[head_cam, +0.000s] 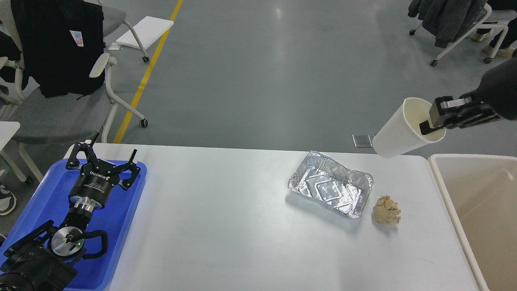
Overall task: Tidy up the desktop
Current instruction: 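Lift the cup with the right gripper and carry it over the bin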
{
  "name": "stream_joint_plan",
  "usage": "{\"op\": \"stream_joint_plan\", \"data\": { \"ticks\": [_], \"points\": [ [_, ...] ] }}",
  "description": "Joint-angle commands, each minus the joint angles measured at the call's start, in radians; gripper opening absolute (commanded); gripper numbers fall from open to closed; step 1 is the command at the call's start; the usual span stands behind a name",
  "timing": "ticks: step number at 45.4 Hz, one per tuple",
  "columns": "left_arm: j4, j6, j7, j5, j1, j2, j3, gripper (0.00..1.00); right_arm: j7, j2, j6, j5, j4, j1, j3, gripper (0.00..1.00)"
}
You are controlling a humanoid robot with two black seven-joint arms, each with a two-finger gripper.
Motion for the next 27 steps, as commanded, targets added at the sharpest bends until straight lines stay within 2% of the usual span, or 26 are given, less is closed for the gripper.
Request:
{"op": "stream_joint_plan", "data": {
  "ticks": [1,14,27],
  "points": [
    [0.0,0.0,0.0,0.0,0.0,0.0,0.0,0.99,-0.001,0.001,0.025,0.006,-0.06,0.017,0.004,0.0],
    [0.0,0.0,0.0,0.0,0.0,0.0,0.0,0.99,-0.001,-0.002,0.025,0.198,-0.345,-0.148,0.005,0.0],
    [0.0,0.0,0.0,0.0,0.0,0.0,0.0,0.99,-0.004,-0.102,0.02,0.497,-0.81,-0.539,0.011,0.0]
  ]
}}
